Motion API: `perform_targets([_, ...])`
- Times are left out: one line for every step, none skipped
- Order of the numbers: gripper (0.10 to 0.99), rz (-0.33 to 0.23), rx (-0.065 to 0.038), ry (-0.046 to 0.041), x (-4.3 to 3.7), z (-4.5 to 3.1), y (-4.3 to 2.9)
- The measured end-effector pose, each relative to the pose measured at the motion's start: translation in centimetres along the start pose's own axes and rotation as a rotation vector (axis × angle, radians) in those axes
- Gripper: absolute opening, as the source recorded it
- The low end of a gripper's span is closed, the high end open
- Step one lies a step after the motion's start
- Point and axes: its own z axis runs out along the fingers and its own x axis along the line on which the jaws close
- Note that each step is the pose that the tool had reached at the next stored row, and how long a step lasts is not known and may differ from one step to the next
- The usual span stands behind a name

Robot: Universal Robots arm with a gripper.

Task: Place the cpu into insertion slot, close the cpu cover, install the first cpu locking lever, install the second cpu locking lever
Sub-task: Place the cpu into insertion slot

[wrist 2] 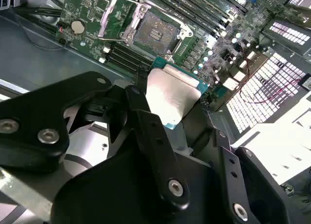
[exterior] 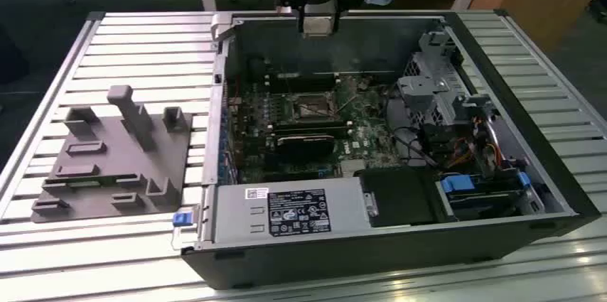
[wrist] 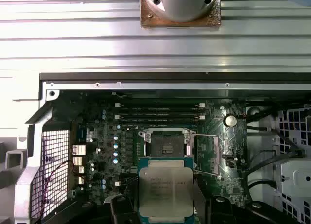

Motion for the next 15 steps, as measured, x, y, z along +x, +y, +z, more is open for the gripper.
perform_targets([0.537, 0.000, 0.000, 0.0001, 0.00, 0.00, 0.00])
perform_targets([0.537, 0.000, 0.000, 0.0001, 0.00, 0.00, 0.00])
perform_targets([0.537, 0.000, 0.000, 0.0000, 0.00, 0.00, 0.00])
perform_targets([0.537, 0.000, 0.000, 0.0000, 0.00, 0.00, 0.00])
perform_targets([0.537, 0.000, 0.000, 0.0001, 0.00, 0.01, 0.00])
perform_targets([0.537, 0.000, 0.000, 0.0001, 0.00, 0.03, 0.00])
perform_targets([0.537, 0.000, 0.000, 0.0001, 0.00, 0.08, 0.00])
perform_targets([0.537, 0.000, 0.000, 0.0001, 0.00, 0.14, -0.01])
perform_targets([0.537, 0.000, 0.000, 0.0001, -0.01, 0.21, -0.02])
perform_targets([0.537, 0.000, 0.000, 0.0001, -0.01, 0.28, -0.03])
perform_targets([0.537, 0.000, 0.000, 0.0001, -0.01, 0.35, -0.03])
perform_targets([0.537, 0.000, 0.000, 0.0001, -0.01, 0.42, -0.04])
perform_targets([0.537, 0.000, 0.000, 0.0001, -0.01, 0.48, -0.04])
perform_targets([0.537, 0.000, 0.000, 0.0001, -0.01, 0.54, -0.05])
perform_targets([0.537, 0.000, 0.000, 0.0000, -0.01, 0.60, -0.05])
